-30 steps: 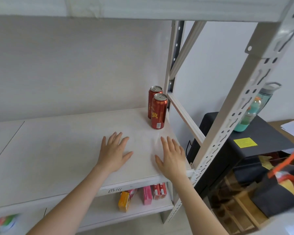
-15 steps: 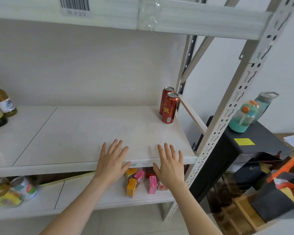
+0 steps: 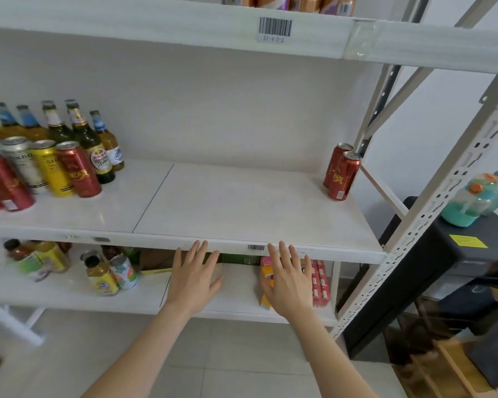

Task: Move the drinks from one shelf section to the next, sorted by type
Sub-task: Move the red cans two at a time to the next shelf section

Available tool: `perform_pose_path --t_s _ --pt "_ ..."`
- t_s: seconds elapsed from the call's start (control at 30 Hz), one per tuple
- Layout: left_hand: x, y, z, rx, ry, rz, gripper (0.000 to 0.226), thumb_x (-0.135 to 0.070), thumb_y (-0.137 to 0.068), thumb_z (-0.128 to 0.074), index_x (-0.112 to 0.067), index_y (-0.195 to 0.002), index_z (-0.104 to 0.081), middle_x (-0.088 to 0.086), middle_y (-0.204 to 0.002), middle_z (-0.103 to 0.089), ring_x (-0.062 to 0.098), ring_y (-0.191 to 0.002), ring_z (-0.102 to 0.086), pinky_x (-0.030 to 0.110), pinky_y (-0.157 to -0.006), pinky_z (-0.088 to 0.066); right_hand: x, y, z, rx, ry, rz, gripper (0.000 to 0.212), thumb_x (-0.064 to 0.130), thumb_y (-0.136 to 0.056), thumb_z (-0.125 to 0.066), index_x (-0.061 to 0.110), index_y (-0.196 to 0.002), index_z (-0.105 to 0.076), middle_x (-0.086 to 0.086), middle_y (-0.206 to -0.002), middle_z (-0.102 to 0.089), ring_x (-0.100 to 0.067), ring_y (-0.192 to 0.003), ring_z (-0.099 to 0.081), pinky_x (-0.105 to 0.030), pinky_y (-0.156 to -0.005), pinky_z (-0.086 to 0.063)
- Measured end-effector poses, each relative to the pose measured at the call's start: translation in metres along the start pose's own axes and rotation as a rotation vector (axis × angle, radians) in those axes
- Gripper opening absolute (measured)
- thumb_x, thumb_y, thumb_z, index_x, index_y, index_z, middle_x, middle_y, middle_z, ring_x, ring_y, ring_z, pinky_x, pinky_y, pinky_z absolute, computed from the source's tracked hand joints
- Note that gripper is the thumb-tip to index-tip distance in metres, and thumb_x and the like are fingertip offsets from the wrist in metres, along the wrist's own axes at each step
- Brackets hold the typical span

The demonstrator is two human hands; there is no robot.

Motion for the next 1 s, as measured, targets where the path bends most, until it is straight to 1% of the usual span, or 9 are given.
perform_pose_path --t_s 0.13,0.3,0.4,0.47,0.6,0.67,0.8,0.87,1.0 --pt "0.06 0.019 0.01 0.0 -0.038 0.031 0.062 -0.055 -0.098 -0.04 -0.025 -0.151 -0.033 0.008 -0.162 -0.024 0.028 -0.151 -0.014 0.055 -0.12 -0.012 0.056 -0.004 -0.004 -0.006 0.011 0.022 0.07 0.054 -0.094 -0.037 0.025 -0.154 -0.016 -0.006 -0.162 -0.019 -0.029 -0.148 -0.016 -0.055 -0.118 -0.012" --pt "0.141 0.036 0.031 -0.036 -0.054 0.05 0.061 -0.056 -0.096 -0.043 -0.022 -0.147 -0.041 0.011 -0.16 -0.028 0.03 -0.151 -0.017 0.059 -0.119 -0.013 0.133 -0.013 -0.01 -0.017 -0.009 0.014 0.071 0.057 -0.096 -0.032 0.025 -0.155 -0.009 -0.005 -0.164 -0.012 -0.028 -0.15 -0.01 -0.054 -0.118 -0.01" --pt "0.188 0.046 0.04 -0.041 -0.084 0.076 0.063 -0.058 -0.096 -0.039 -0.021 -0.148 -0.04 0.011 -0.161 -0.028 0.029 -0.151 -0.016 0.058 -0.119 -0.014 0.182 -0.019 -0.013 -0.027 -0.017 0.029 0.072 0.056 -0.096 -0.035 0.024 -0.155 -0.01 -0.007 -0.163 -0.013 -0.029 -0.15 -0.012 -0.055 -0.118 -0.011" --pt "0.218 0.053 0.043 -0.041 -0.093 0.086 0.063 -0.058 -0.097 -0.039 -0.022 -0.148 -0.039 0.011 -0.161 -0.027 0.03 -0.151 -0.016 0.058 -0.119 -0.012 0.213 -0.023 -0.017 -0.032 -0.008 0.038 0.071 0.057 -0.096 -0.032 0.024 -0.155 -0.009 -0.006 -0.163 -0.012 -0.029 -0.15 -0.011 -0.055 -0.117 -0.011" --pt "0.27 0.066 0.048 -0.068 -0.105 0.117 0.06 -0.056 -0.094 -0.049 -0.02 -0.142 -0.049 0.014 -0.155 -0.039 0.032 -0.147 -0.028 0.06 -0.116 -0.018 0.268 -0.035 -0.027 -0.017 -0.013 0.066 0.071 0.059 -0.096 -0.029 0.025 -0.155 -0.007 -0.006 -0.164 -0.01 -0.029 -0.15 -0.009 -0.054 -0.118 -0.008" --pt "0.293 0.069 0.049 -0.049 -0.116 0.142 0.061 -0.056 -0.093 -0.049 -0.02 -0.142 -0.049 0.014 -0.154 -0.041 0.032 -0.146 -0.03 0.06 -0.115 -0.019 0.292 -0.042 -0.031 -0.014 -0.023 0.079 0.071 0.059 -0.096 -0.03 0.025 -0.155 -0.009 -0.006 -0.164 -0.012 -0.029 -0.15 -0.01 -0.055 -0.118 -0.008" --pt "0.335 0.07 0.048 -0.073 -0.123 0.163 0.059 -0.052 -0.087 -0.062 -0.015 -0.133 -0.06 0.017 -0.145 -0.051 0.035 -0.139 -0.042 0.063 -0.109 -0.031 0.332 -0.06 -0.04 -0.009 -0.028 0.099 0.071 0.057 -0.096 -0.033 0.024 -0.155 -0.011 -0.006 -0.163 -0.013 -0.028 -0.15 -0.011 -0.055 -0.118 -0.008" --pt "0.355 0.067 0.046 -0.098 -0.12 0.162 0.058 -0.05 -0.084 -0.067 -0.014 -0.129 -0.062 0.018 -0.142 -0.054 0.036 -0.137 -0.045 0.064 -0.108 -0.033 0.351 -0.072 -0.046 -0.003 -0.03 0.104 0.071 0.058 -0.096 -0.031 0.025 -0.155 -0.009 -0.005 -0.164 -0.012 -0.027 -0.15 -0.009 -0.054 -0.118 -0.006" --pt "0.401 0.051 0.044 -0.084 -0.118 0.182 0.061 -0.054 -0.089 -0.057 -0.017 -0.138 -0.054 0.016 -0.151 -0.044 0.033 -0.144 -0.035 0.062 -0.114 -0.022 0.388 -0.101 -0.058 -0.002 -0.022 0.106 0.072 0.06 -0.096 -0.029 0.026 -0.155 -0.006 -0.005 -0.164 -0.009 -0.027 -0.151 -0.006 -0.054 -0.118 -0.004"
Point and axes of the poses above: each hand's wrist, its own y-axis away from the middle knuckle, its own z-axis out of the back of the hand, x = y × z, the point moved 3 cm from there along -y, towards the middle knuckle
